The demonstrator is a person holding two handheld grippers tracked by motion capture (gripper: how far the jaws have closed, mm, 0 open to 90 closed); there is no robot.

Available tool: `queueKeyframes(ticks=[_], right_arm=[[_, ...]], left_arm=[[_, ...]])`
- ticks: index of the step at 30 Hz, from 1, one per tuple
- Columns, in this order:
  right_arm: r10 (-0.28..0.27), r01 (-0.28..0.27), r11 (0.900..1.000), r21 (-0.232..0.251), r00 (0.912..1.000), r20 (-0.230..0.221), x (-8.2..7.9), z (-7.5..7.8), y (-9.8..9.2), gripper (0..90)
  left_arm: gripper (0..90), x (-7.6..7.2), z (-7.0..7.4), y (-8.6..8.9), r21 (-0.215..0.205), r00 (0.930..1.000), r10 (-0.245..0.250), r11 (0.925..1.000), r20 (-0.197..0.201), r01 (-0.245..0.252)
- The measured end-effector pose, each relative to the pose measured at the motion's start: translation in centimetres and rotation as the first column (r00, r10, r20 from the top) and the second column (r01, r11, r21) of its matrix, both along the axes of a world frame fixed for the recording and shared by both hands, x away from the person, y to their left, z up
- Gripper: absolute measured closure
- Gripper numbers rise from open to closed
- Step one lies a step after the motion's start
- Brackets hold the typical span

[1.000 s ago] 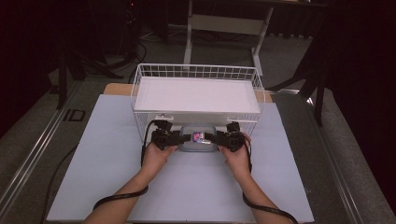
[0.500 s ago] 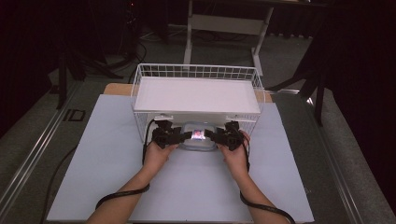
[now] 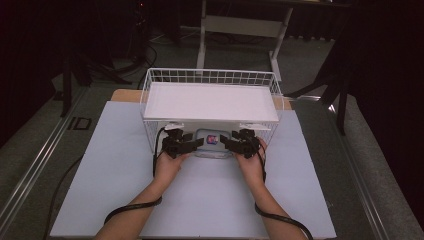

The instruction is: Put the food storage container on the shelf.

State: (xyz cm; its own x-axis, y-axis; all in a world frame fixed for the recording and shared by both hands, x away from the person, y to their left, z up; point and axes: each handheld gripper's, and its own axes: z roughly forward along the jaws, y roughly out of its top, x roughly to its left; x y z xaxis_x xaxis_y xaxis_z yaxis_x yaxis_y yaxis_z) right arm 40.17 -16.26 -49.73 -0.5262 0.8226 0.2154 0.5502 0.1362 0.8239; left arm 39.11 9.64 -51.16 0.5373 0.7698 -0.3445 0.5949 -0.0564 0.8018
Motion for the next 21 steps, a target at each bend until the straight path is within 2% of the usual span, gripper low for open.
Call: queueKeyframes(ticks=[2, 5, 6, 7, 9, 13, 21], right_arm=[[0.014, -0.014, 1.000, -0.016, 0.9996, 0.026, -0.2, 0.2, 0.0, 40.8], [0.016, -0.016, 1.000, -0.010, 0.9998, 0.008, -0.8, 0.3, 0.0, 40.9], [0.020, -0.020, 1.000, -0.009, 0.9995, 0.023, -0.9, 0.1, -0.2, 40.9], [0.022, -0.022, 1.000, -0.002, 0.9994, 0.027, -1.1, 0.1, -0.3, 40.9], [0.031, -0.031, 1.000, -0.001, 0.9987, 0.040, -1.7, 0.1, -0.3, 41.1], [0.048, -0.042, 0.997, -0.066, 0.9951, 0.086, -3.1, 0.7, 0.0, 41.0], [0.113, -0.110, 0.993, -0.048, 0.9913, 0.067, -5.5, 1.5, 1.1, 42.6]], left_arm=[[42.0, -0.2, 0.1, 0.1, -0.013, 1.0000, -0.006, 0.9999, -0.002, 0.006], [42.0, -0.7, 0.2, 0.4, -0.035, 1.0000, -0.005, 0.9994, -0.008, 0.004], [42.0, -0.9, 0.3, 0.5, -0.041, 0.9999, -0.001, 0.9992, -0.016, 0.000], [42.0, -1.1, 0.3, 0.5, -0.039, 0.9998, -0.006, 0.9992, -0.019, 0.005], [42.0, -1.6, 0.5, 0.6, -0.027, 0.9998, -0.020, 0.9994, -0.001, 0.020], [42.0, -2.8, 0.9, 0.9, -0.011, 0.9992, -0.040, 0.9991, 0.006, 0.040], [42.9, -5.5, 1.6, 1.2, 0.018, 0.9941, -0.103, 0.9946, 0.035, 0.102]])
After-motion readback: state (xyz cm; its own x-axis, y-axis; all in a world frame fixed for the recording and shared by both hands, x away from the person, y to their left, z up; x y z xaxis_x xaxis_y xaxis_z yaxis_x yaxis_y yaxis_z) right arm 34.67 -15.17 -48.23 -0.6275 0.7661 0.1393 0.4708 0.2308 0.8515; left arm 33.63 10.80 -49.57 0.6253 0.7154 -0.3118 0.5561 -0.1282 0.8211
